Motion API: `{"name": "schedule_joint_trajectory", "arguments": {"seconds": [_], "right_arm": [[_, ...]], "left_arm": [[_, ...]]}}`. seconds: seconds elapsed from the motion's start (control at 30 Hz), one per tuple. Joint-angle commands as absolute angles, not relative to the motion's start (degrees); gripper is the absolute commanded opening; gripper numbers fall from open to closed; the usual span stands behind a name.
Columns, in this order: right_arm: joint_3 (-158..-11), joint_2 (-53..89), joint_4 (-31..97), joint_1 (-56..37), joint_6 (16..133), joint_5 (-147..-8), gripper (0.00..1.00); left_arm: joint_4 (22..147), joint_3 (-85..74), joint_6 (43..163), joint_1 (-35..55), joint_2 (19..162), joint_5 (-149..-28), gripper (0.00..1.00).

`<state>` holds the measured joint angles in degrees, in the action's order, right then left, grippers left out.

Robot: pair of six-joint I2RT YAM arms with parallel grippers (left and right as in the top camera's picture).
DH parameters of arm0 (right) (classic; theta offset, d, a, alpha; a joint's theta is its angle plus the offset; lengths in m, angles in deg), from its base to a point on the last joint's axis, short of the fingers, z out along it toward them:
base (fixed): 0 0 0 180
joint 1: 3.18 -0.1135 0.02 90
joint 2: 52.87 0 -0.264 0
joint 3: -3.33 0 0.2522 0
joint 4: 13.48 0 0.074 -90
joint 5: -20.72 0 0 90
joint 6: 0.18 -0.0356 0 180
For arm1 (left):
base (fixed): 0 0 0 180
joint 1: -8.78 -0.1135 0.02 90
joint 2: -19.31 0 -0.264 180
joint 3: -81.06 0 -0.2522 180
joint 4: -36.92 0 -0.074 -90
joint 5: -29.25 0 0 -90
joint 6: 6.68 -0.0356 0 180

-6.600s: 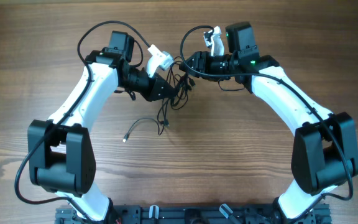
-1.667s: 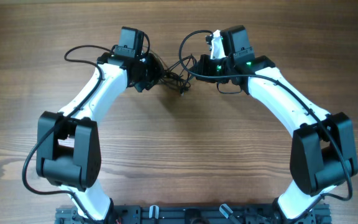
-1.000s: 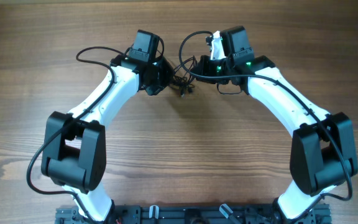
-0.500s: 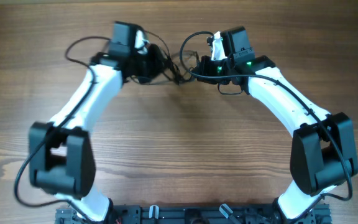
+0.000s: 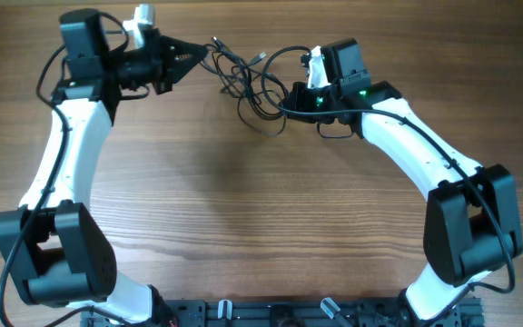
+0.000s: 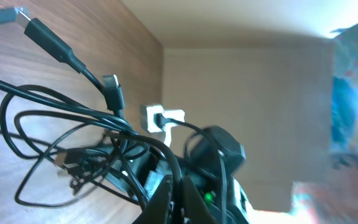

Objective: Untangle cables

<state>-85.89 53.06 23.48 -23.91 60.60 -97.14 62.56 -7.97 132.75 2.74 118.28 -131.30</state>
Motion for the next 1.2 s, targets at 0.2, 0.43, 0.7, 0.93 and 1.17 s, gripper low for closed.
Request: {"name": "schedule_joint_trajectory", "arguments": {"seconds": [0.2,0.43,0.7,0.93,1.17], "right_arm": [[-85.72,53.65,24.01,-23.73,65.19,-83.76,0.04],[-85.72,53.65,23.90,-23.73,73.74,-72.88,0.04],[-85.72,53.65,22.87,-23.73,79.58,-56.27,0.04],[-85.72,53.65,21.04,-23.56,79.34,-62.14,0.04],[-85.72,53.65,20.82,-23.58,72.47,-77.18,0.06]], "left_arm": [[61.78,-7.49,134.94,-2.75,116.69,-142.82,0.04],[61.82,-7.49,139.55,-5.28,116.69,-143.25,0.04],[61.82,-7.49,139.24,-5.22,116.69,-145.81,0.08],[63.83,-7.49,133.01,-4.63,116.69,-145.55,0.14],[81.51,-7.51,123.50,0.75,116.69,-126.71,0.74]]}}
